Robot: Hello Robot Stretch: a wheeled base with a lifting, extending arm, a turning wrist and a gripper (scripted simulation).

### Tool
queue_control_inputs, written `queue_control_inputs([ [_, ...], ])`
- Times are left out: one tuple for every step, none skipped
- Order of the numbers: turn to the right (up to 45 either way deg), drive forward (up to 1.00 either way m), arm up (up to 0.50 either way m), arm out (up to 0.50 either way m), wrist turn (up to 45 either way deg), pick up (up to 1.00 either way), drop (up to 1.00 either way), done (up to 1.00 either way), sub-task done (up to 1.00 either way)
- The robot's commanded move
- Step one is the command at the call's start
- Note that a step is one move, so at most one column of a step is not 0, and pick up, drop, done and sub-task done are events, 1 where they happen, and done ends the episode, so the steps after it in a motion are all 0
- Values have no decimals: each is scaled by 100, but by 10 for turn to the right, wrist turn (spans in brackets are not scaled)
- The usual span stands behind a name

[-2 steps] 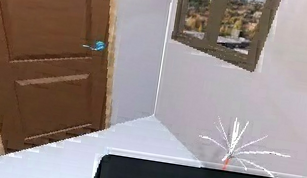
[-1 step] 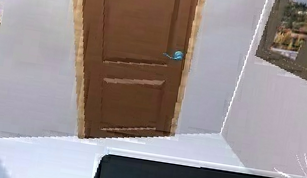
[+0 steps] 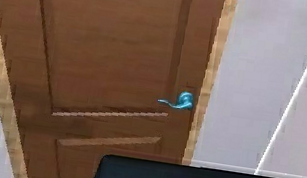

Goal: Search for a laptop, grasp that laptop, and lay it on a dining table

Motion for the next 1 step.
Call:
queue_control_inputs([
  [-450,0,0,0,0,0,0,0,0],
])
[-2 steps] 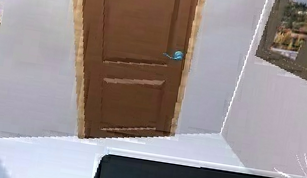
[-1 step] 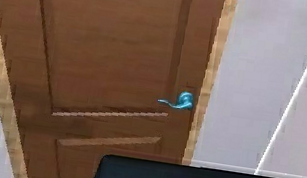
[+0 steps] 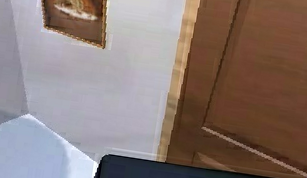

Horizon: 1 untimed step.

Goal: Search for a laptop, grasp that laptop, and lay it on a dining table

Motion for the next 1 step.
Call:
queue_control_inputs([
  [-120,0,0,0,0,0,0,0,0],
])
